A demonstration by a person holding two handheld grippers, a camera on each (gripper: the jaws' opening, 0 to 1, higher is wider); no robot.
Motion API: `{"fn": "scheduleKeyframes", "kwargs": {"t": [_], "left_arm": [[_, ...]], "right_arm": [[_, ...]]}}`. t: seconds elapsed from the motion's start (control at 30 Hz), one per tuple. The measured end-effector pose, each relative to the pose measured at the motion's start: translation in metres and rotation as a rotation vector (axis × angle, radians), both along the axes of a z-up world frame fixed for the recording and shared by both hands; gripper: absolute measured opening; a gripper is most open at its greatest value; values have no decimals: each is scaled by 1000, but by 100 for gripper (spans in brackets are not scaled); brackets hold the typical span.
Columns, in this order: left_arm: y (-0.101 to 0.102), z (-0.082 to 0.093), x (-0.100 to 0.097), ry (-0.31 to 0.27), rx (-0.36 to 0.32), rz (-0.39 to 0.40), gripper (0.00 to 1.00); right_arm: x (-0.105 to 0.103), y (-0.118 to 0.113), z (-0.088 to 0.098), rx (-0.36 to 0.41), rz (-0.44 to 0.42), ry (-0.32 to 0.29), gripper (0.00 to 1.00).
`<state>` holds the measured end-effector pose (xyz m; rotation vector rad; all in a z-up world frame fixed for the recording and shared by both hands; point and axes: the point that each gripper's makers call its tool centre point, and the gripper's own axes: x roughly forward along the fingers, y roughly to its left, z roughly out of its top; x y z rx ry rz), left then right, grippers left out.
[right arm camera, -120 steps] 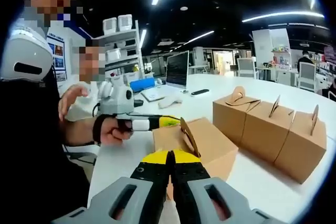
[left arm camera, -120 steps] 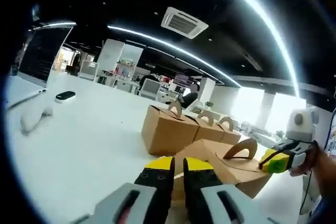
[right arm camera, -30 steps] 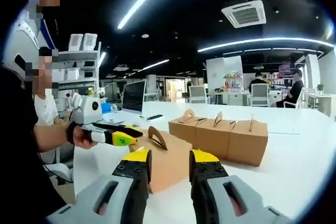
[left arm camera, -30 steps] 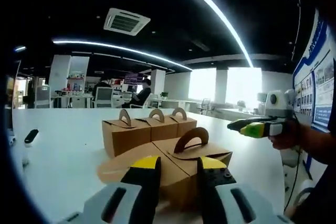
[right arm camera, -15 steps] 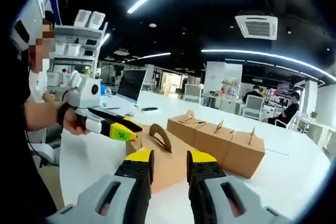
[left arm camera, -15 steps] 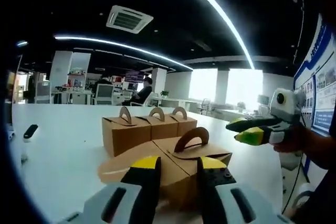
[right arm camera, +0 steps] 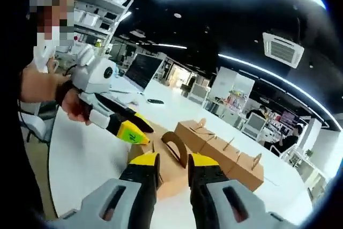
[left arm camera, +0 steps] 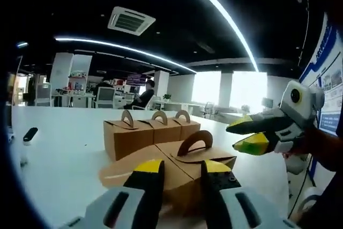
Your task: Pick up one paper box from the group, open the paper box, and remove the item inside
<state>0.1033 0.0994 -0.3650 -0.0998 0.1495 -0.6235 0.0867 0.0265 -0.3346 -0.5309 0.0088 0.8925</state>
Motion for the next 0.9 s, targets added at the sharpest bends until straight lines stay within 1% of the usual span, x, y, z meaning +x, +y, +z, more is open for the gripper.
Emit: {"fn": "scheduleKeyframes", "kwargs": {"t": [0.1, 0.33, 0.7, 0.9], "left_arm": [[-1, 0, -1, -7, 12, 0, 30], [-1, 0, -1, -3, 12, -3, 30], [-1, 0, -1, 5, 2, 3, 30], [-2, -1, -2, 8, 0, 2, 30]], "right_arm": [[-1, 4, -3, -32, 5, -14, 21], [0, 8, -6, -81, 9, -49, 21], [1, 15, -17, -230, 1, -145, 20], [3, 19, -15, -275, -3, -176, 18]]}}
